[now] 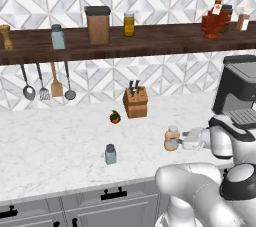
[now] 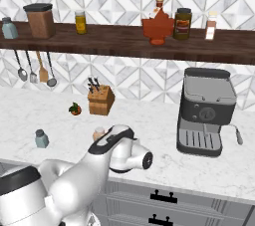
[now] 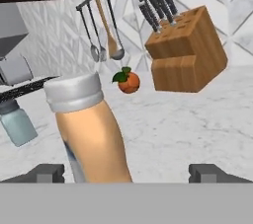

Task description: Put the shaker and condiment bottle from the counter next to their counterparts in the cabinet.

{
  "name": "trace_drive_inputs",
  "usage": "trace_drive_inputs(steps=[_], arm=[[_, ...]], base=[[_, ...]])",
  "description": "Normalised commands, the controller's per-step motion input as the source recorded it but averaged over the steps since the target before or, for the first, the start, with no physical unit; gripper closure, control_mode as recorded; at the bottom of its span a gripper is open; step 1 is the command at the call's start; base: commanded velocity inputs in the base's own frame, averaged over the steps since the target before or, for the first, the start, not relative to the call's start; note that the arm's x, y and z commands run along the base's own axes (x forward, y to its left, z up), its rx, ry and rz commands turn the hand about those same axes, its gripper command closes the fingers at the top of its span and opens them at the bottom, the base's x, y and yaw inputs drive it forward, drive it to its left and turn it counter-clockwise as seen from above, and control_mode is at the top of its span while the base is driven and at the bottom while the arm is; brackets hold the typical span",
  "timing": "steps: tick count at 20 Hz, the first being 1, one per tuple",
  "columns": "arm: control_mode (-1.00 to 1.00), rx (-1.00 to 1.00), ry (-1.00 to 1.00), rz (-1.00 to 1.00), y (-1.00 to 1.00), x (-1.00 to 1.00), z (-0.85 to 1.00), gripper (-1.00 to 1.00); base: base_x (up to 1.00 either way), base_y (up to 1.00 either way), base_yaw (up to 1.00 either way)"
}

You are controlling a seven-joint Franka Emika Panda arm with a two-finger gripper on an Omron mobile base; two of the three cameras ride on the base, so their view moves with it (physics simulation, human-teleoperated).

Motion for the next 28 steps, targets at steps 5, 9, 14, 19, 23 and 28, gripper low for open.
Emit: trace_drive_inputs(steps=[5,9,14,19,23,28], arm=[[-1.0,0.01,0.0,0.0,0.27,0.12,-0.2,-1.0],[-1.0,0.0,0.0,0.01,0.48,0.02,-0.3,-1.0],[-1.0,0.0,0.06,0.02,0.35,0.06,-0.18,1.0],[-1.0,-0.13,-0.11,-0.16,-0.02,-0.04,0.47,1.0],[-1.0,-0.28,-0.3,-0.14,0.0,-0.35,1.0,1.0],[-1.0,-0.25,-0.21,-0.05,0.14,-0.37,0.98,1.0]], base=[[0.0,0.0,0.0],[0.0,0.0,0.0],[0.0,0.0,0.0],[0.0,0.0,0.0],[0.0,0.0,0.0],[0.0,0.0,0.0]])
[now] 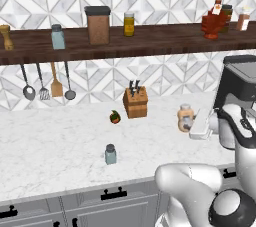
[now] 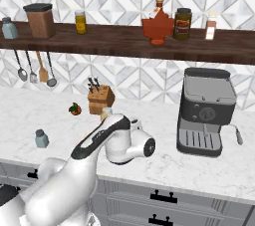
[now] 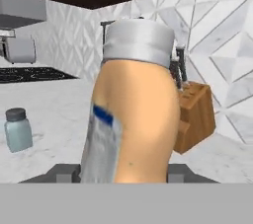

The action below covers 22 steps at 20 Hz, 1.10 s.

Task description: Put the shaker and condiment bottle from the counter next to their counterparts in the cabinet.

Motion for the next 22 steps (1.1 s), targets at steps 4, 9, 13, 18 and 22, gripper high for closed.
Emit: trace_drive_inputs(steps=[4,9,13,18,22], arm=[[-1.0,-0.25,-0.16,-0.06,0.22,-0.29,1.0,1.0],[-1.0,-0.16,-0.11,-0.16,0.1,-0.33,0.9,1.0],[-1.0,-0.06,-0.04,-0.22,0.0,-0.28,0.88,1.0],[-1.0,0.0,0.01,-0.28,0.0,-0.27,0.84,1.0],[-1.0,0.01,0.05,-0.26,-0.02,-0.15,0.96,1.0]], base=[[0.0,0.0,0.0],[0.0,0.0,0.0],[0.0,0.0,0.0],[0.0,0.0,0.0],[0.0,0.0,0.0]])
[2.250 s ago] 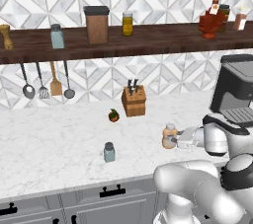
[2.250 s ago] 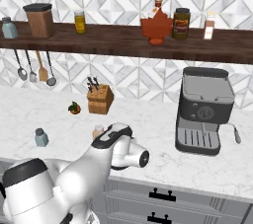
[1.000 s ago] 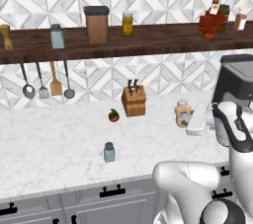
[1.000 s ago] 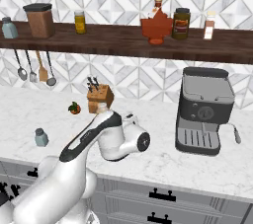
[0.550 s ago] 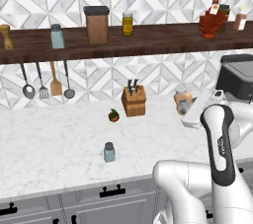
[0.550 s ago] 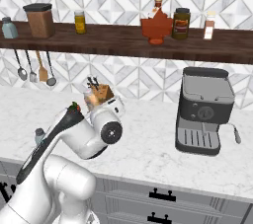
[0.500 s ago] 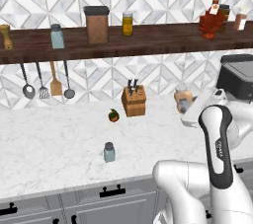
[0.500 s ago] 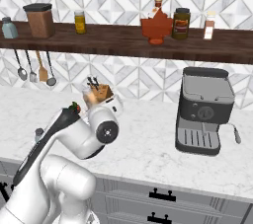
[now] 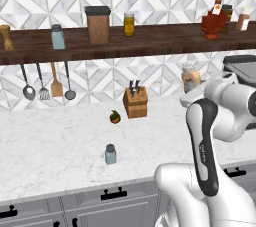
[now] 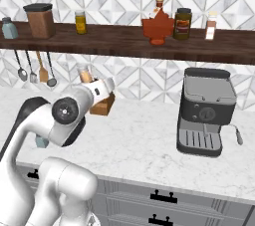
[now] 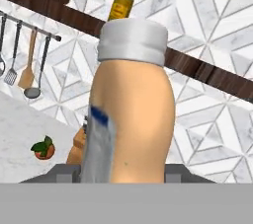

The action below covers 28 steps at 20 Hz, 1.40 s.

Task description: Put the shaker and condiment bottle from the counter next to their counterparts in the cabinet.

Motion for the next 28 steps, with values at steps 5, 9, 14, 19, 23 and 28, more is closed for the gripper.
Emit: trace_drive_inputs(steps=[5,9,14,19,23,28], arm=[[-1.0,0.04,0.05,-0.32,-0.01,-0.13,0.85,1.0],[-1.0,0.1,0.07,-0.38,-0.18,-0.23,0.75,1.0],[-1.0,0.07,0.06,-0.28,-0.3,-0.04,0.64,1.0],[-1.0,0.0,-0.01,-0.07,-0.13,0.22,0.39,1.0],[-1.0,-0.11,-0.15,0.18,0.16,0.12,-0.02,1.0],[-1.0,-0.12,-0.28,-0.01,-0.01,0.37,0.01,1.0]], base=[[0.0,0.0,0.0],[0.0,0.0,0.0],[0.0,0.0,0.0],[0.0,0.0,0.0],[0.0,0.0,0.0],[0.0,0.0,0.0]])
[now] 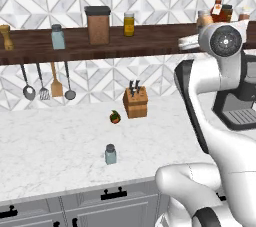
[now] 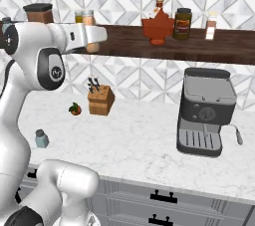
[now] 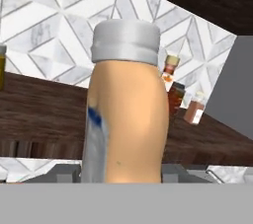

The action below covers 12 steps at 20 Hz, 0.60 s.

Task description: Put the shaker and condiment bottle from the counter next to their counterparts in the cabinet.

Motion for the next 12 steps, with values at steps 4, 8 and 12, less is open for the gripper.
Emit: trace_drive_inputs(steps=[4,8,12], arm=[[-1.0,-0.03,-0.12,-0.15,0.0,0.18,0.0,1.0],[-1.0,0.02,0.01,-0.17,0.0,0.26,0.04,1.0],[-1.0,0.01,0.04,-0.06,0.04,0.3,0.46,1.0]], base=[[0.0,0.0,0.0],[0.0,0.0,0.0],[0.0,0.0,0.0]])
